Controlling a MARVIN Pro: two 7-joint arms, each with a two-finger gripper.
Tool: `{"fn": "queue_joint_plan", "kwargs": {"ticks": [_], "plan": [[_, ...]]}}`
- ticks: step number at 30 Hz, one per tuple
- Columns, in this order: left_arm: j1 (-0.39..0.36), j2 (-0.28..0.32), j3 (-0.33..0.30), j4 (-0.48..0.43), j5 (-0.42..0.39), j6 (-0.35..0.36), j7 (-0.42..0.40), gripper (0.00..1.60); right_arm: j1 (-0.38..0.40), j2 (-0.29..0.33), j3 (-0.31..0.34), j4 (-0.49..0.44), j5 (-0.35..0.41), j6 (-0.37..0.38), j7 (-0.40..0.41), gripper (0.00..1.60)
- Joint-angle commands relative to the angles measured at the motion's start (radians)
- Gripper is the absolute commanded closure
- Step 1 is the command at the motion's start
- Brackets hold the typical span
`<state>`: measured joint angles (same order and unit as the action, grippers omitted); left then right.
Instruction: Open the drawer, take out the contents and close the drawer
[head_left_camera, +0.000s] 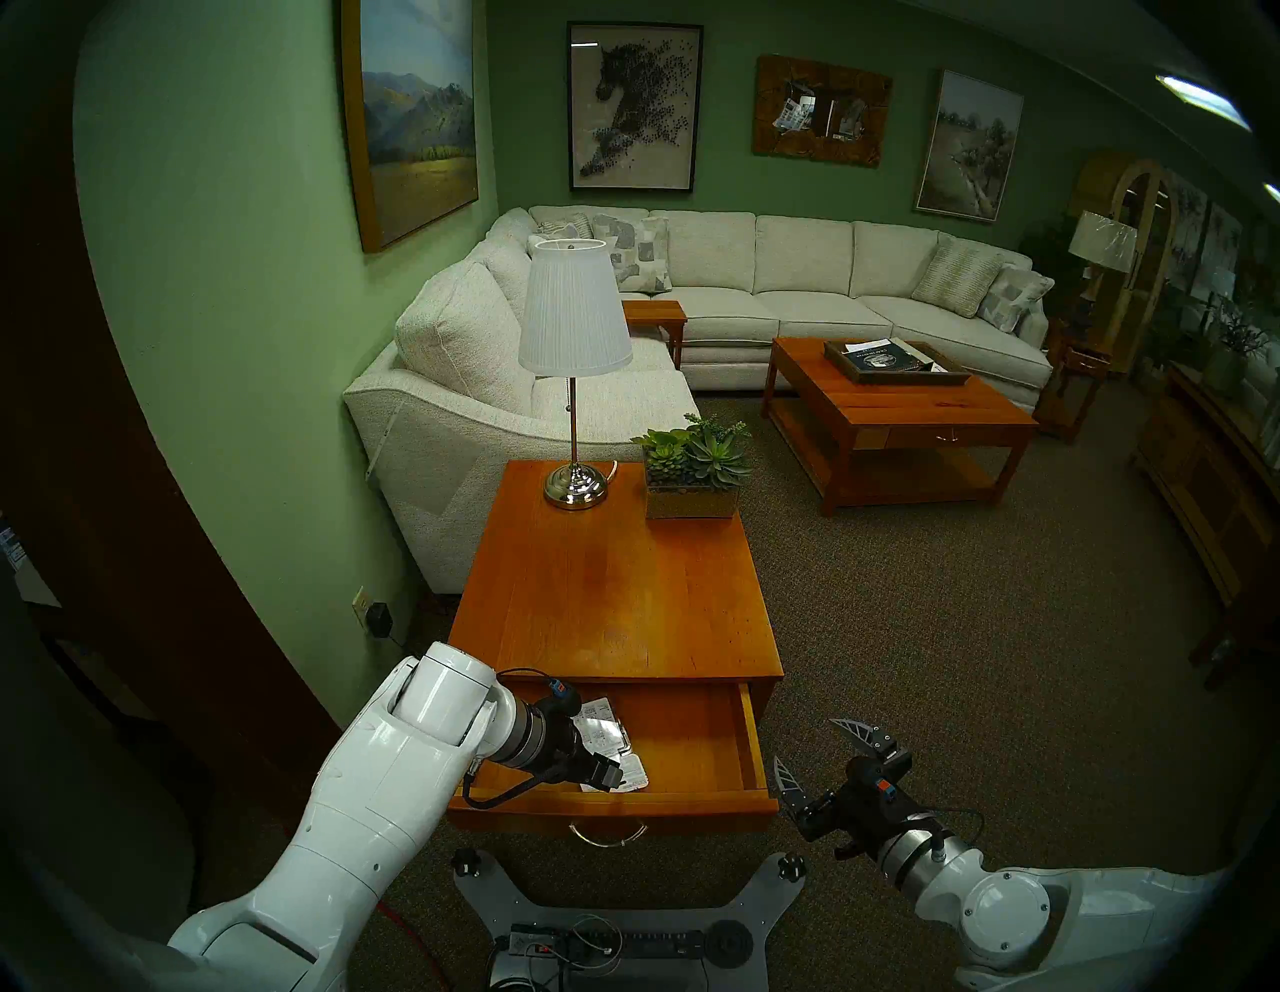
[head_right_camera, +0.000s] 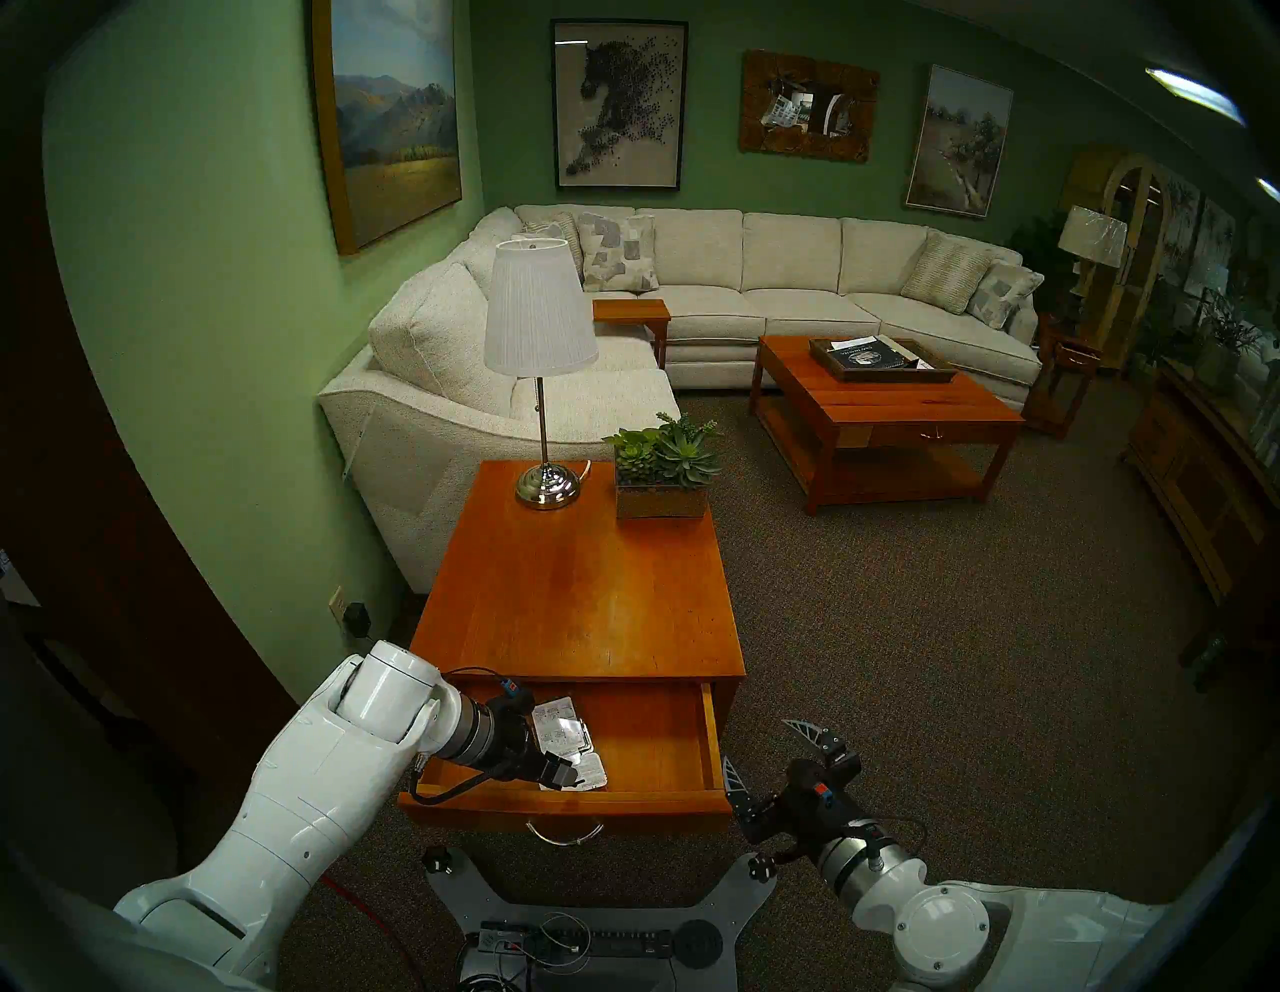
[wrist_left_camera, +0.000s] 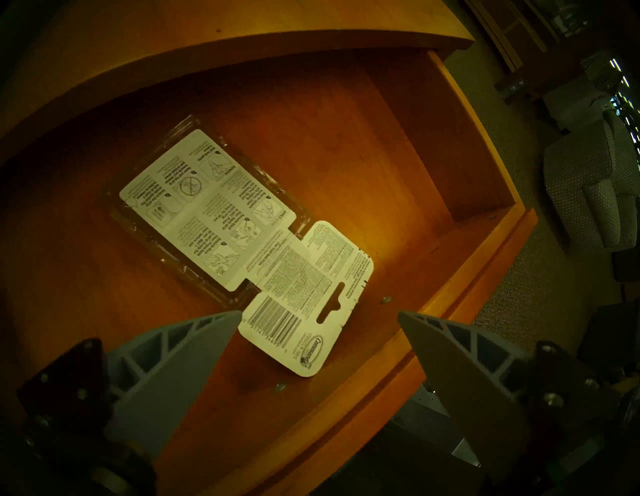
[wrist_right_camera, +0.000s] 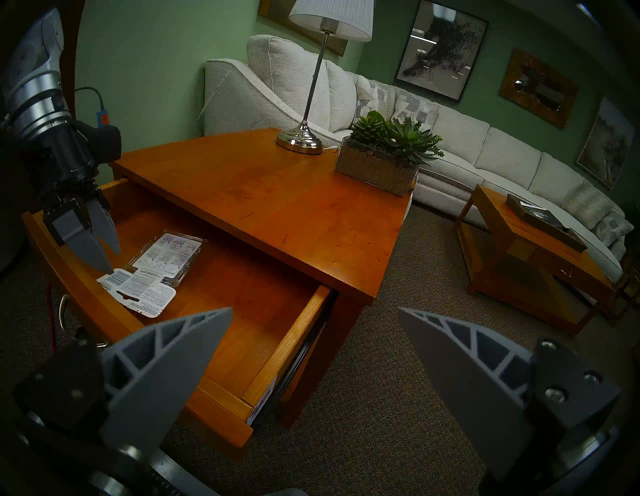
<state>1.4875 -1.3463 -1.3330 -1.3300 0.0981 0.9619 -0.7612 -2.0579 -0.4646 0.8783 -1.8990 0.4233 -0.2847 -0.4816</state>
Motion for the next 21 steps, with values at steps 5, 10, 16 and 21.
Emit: {"fn": "queue_joint_plan", "kwargs": {"ticks": [5, 10, 16, 21], "plan": [[-0.056, -0.093, -0.045, 0.031, 0.000, -0.002, 0.106, 0.00, 0.011, 0.001, 0.010, -0.019, -0.002, -0.005, 0.000, 0.00], [-0.059, -0.102, -0.047, 0.045, 0.001, -0.002, 0.134, 0.00, 0.011, 0.001, 0.010, -0.020, -0.002, -0.004, 0.000, 0.00], [-0.067, -0.112, -0.044, 0.066, 0.004, -0.002, 0.164, 0.00, 0.011, 0.001, 0.010, -0.020, -0.002, -0.004, 0.000, 0.00], [-0.066, -0.119, -0.036, 0.071, 0.018, -0.002, 0.202, 0.00, 0.011, 0.002, 0.010, -0.020, -0.002, -0.004, -0.001, 0.00]]}}
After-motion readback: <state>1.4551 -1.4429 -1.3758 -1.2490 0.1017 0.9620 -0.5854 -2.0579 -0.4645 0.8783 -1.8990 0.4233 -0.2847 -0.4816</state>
